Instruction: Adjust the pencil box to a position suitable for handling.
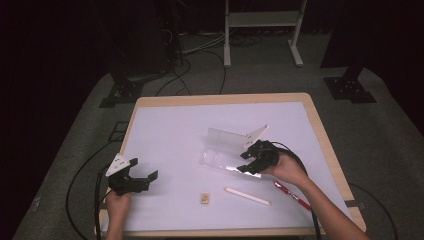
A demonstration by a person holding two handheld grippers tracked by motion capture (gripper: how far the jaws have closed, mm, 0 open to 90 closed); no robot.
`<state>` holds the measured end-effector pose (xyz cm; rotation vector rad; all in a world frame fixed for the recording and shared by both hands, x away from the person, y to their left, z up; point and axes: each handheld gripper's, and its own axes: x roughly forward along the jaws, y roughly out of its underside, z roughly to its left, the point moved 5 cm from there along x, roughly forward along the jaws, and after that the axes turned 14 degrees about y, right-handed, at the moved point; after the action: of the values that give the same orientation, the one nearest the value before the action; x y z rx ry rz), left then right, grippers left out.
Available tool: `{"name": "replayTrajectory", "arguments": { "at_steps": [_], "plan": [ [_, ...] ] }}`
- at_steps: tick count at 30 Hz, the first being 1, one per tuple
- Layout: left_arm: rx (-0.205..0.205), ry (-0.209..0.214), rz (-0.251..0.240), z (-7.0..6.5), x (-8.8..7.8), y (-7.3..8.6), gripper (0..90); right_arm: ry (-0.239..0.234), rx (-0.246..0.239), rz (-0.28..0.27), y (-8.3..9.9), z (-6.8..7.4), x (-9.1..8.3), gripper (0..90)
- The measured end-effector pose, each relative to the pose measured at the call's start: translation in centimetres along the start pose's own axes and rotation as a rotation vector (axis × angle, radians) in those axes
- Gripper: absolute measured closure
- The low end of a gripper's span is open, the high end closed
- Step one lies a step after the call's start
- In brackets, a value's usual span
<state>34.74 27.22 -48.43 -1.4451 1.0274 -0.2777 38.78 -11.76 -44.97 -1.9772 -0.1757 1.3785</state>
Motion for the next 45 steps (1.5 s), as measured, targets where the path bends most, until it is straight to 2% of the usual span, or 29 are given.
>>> {"name": "replayTrajectory", "arguments": {
  "at_steps": [6, 8, 13, 17, 21, 26, 45],
  "plan": [
    [0.002, -0.002, 0.002, -0.1, 0.0, 0.0, 0.0, 0.016, 0.041, 0.005, 1.3, -0.3, -1.3, 42.6],
    [0.003, -0.003, -0.003, -0.1, -0.1, 0.0, 0.0, 0.021, 0.038, -0.003, 1.7, -0.4, -1.6, 41.8],
    [0.002, -0.003, 0.004, -0.1, 0.0, 0.0, 0.0, 0.03, 0.068, -0.015, 2.6, -0.2, -2.6, 40.9],
    [0.001, -0.002, 0.006, 0.0, 0.0, 0.0, 0.0, 0.037, 0.067, -0.014, 3.4, -0.1, -3.0, 40.7],
    [0.003, -0.002, 0.007, -0.1, 0.0, 0.0, 0.0, 0.04, 0.094, -0.013, 4.1, 0.0, -3.4, 40.3],
    [0.002, -0.001, 0.005, -0.1, 0.0, 0.0, 0.0, 0.054, 0.102, -0.006, 5.1, 0.2, -4.0, 39.9],
    [0.001, -0.004, 0.0, -0.1, 0.0, 0.0, 0.0, 0.102, 0.151, 0.006, 9.4, -0.1, -6.0, 40.0]
  ]
}}
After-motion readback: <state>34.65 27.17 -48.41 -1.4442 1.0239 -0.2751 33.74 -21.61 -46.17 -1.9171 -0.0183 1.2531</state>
